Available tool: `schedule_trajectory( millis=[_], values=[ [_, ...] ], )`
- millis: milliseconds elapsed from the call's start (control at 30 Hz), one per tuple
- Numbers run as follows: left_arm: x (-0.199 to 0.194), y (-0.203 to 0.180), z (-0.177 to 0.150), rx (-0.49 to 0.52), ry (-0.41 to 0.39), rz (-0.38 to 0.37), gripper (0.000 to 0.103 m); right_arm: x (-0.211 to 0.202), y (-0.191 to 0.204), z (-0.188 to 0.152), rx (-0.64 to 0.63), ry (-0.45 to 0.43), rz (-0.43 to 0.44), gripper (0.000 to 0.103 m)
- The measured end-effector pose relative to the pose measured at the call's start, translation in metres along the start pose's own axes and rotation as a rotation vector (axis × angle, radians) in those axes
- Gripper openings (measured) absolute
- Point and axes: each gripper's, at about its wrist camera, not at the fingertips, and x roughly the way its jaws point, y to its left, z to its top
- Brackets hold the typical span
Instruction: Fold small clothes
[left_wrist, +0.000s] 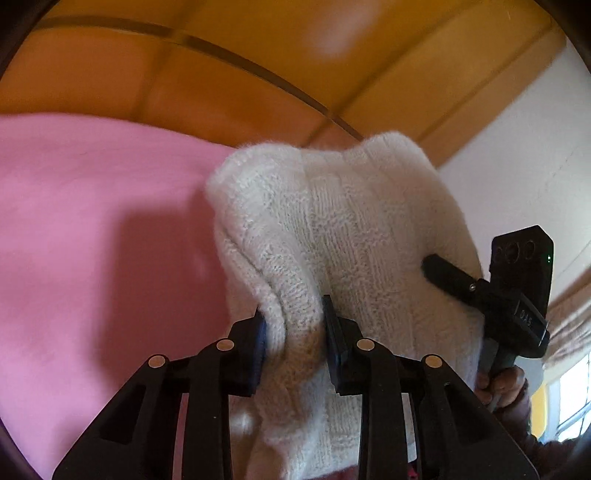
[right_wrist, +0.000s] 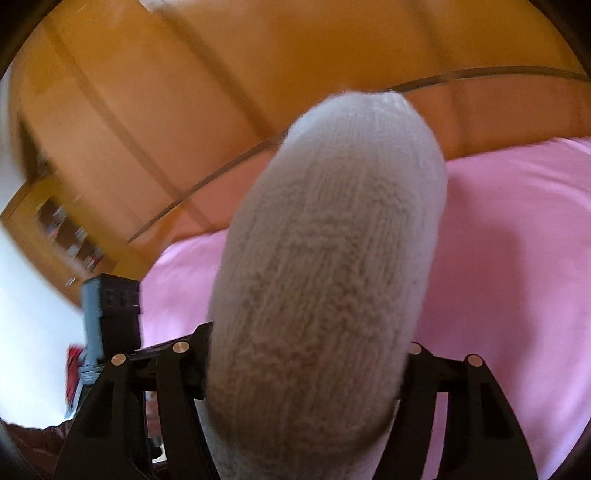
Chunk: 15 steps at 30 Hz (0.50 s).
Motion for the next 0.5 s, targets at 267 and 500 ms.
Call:
schedule_trajectory(
  millis=[267, 500],
  values=[
    [0.100, -0.050, -0.005, 0.147, 0.119, 0.224, 0.028, -0.019, -0.111, -0.049, 0.250, 0.009, -0.211, 0.089],
    [0.093, -0.071, -0.016, 0.244, 0.038, 0.373, 0.029, -0.060, -0.065, -0.050, 0.114, -0.167, -0.408, 0.086]
  ],
)
